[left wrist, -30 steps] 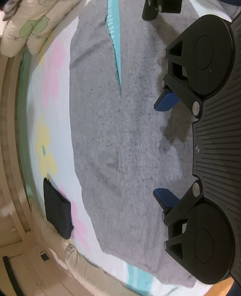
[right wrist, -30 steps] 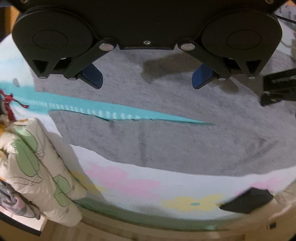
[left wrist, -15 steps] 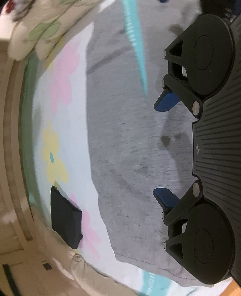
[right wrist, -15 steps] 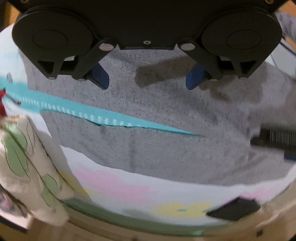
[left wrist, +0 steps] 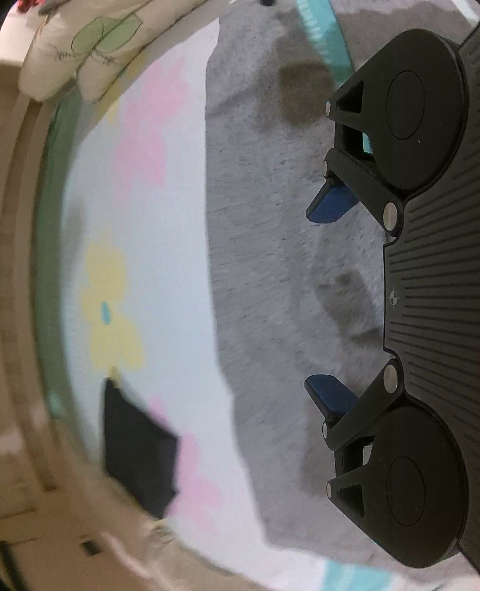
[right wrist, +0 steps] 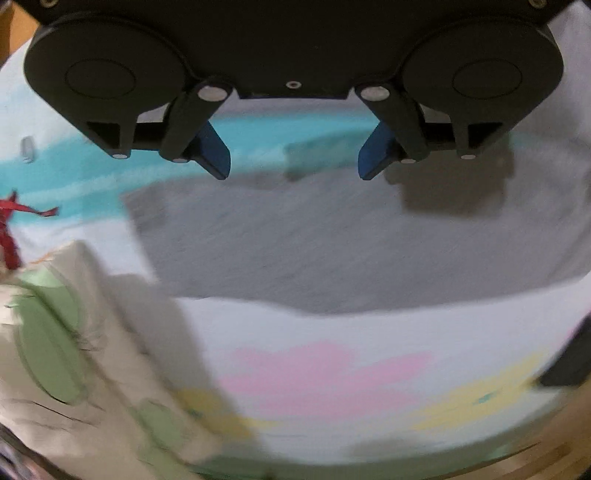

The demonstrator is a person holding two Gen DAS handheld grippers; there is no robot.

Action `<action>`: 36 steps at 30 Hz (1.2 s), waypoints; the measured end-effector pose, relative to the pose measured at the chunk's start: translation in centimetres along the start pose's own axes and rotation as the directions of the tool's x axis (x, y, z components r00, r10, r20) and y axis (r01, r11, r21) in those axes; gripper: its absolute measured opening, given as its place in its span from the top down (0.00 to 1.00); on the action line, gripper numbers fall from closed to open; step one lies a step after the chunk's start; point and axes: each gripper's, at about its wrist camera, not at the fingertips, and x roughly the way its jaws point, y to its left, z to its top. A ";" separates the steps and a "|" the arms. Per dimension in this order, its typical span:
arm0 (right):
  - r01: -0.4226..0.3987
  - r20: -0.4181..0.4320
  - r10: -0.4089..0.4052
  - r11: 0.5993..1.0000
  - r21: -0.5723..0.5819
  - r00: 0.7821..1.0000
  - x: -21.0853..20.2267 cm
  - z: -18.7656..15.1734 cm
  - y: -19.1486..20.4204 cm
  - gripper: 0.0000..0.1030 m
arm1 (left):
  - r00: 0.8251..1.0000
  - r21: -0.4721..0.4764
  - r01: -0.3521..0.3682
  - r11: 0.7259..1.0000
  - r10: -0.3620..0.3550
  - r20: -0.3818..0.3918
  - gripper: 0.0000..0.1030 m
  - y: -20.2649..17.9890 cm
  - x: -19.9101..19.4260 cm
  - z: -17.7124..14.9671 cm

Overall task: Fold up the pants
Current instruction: 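Grasp the grey sweatpants leg hem with the right gripper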

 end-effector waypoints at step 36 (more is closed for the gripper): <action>-0.308 0.245 0.344 0.935 -0.174 0.906 -3.8 -3.8 -12.7 0.92 | 0.972 -0.087 0.219 0.972 -0.225 -0.068 0.13 -2.3 3.5 3.0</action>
